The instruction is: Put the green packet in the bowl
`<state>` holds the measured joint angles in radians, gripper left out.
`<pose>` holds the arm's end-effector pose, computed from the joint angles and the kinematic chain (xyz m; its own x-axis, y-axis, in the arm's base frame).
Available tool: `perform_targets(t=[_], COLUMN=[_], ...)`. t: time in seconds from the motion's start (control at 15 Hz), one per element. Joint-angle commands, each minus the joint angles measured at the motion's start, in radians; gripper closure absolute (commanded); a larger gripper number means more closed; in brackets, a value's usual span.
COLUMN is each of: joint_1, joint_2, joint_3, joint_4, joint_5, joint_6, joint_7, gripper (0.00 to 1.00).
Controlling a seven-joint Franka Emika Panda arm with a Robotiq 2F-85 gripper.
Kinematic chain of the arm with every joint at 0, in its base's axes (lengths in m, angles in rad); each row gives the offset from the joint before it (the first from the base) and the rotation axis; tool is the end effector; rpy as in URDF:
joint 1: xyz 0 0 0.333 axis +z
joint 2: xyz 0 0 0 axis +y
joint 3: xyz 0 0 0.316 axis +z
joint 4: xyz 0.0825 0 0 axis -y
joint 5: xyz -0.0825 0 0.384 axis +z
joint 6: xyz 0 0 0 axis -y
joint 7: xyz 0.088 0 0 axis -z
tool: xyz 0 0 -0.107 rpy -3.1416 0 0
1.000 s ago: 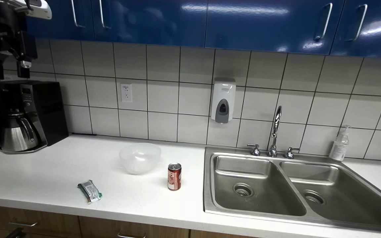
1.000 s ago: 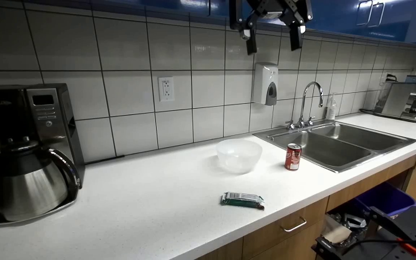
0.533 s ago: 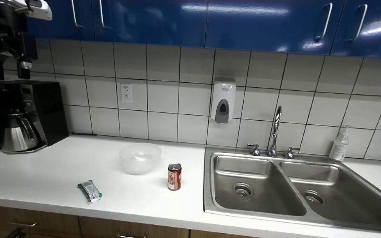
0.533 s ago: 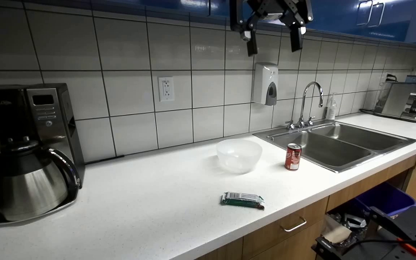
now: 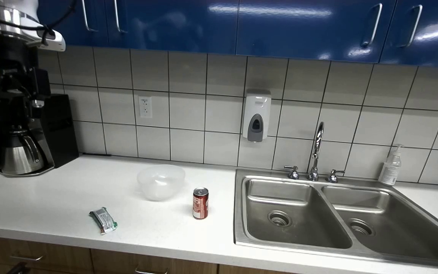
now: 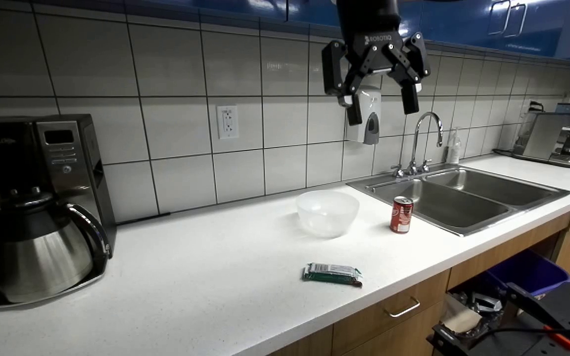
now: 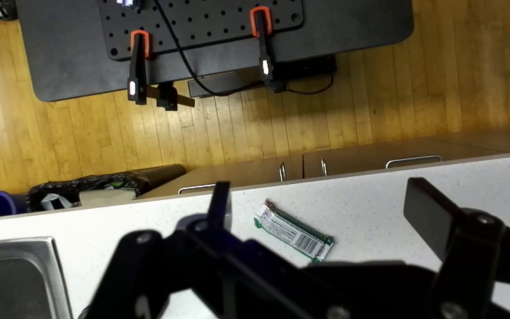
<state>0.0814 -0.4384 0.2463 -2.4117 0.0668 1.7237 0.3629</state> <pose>0.3632 0.1335 0.4486 0.9691 -0.1025 -0.2244 -0.0744 -0.9886 0.1307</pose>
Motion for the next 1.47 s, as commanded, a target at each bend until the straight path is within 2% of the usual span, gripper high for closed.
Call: perform_targets(t=[0.0,0.6,1.4], joint_1=[0.018,0.006,-0.008], joint_2=[0.025,0.220,0.506], joint_3=[-0.013,-0.077,-0.166], joint_4=[-0.047,-0.099,-0.056], joint_5=[-0.039,-0.192,-0.215], joint_6=[0.077,0.341,0.690], joint_7=[-0.062,-0.286,-0.488], gripper=[0.00,0.00,0.00])
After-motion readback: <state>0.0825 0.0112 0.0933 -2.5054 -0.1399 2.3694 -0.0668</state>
